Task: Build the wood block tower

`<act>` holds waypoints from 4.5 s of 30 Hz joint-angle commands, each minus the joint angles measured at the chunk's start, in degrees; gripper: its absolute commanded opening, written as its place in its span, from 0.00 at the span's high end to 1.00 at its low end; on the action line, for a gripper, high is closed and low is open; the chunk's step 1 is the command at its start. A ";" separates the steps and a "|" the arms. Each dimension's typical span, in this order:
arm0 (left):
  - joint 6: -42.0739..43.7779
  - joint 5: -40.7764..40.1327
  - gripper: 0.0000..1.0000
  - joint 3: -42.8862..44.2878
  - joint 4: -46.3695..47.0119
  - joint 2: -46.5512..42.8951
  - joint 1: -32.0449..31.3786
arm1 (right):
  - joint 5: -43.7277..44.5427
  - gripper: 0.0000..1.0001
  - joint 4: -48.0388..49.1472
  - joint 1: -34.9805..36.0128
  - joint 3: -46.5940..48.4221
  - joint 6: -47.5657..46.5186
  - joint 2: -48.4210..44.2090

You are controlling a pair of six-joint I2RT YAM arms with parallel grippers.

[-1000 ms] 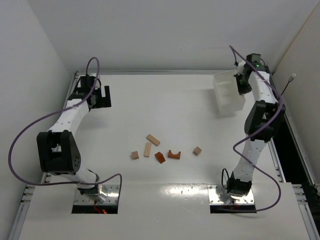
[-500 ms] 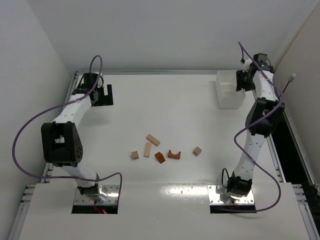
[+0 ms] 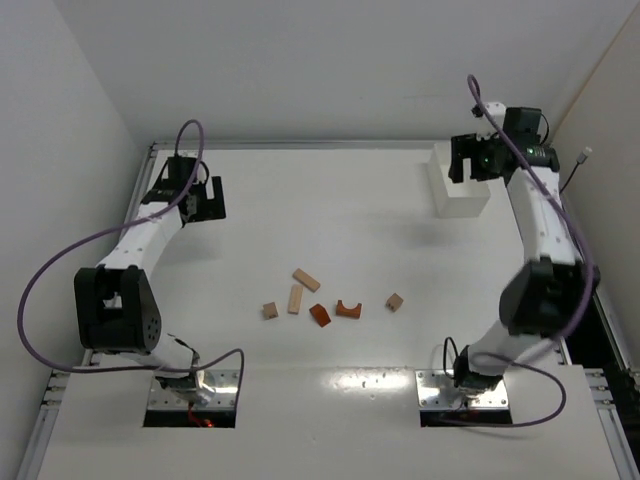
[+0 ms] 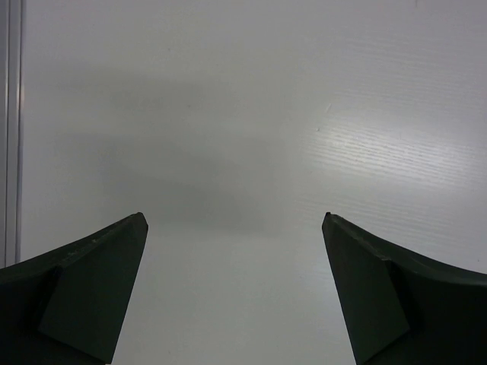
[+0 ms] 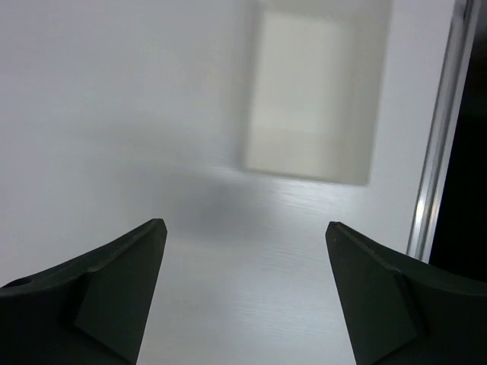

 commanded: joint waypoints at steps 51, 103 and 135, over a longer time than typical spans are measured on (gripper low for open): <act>1.65 -3.60 0.00 -8.68 -5.79 -14.42 6.65 | -0.29 0.41 3.95 60.26 -4.87 -1.32 16.59; -2.39 -6.24 0.00 -5.25 -4.02 -9.50 7.70 | 27.14 1.00 -3.68 54.82 8.49 29.87 15.45; -1.87 -6.24 0.00 -5.25 -2.35 -7.13 7.70 | 19.67 1.00 -0.88 45.33 7.70 45.26 27.40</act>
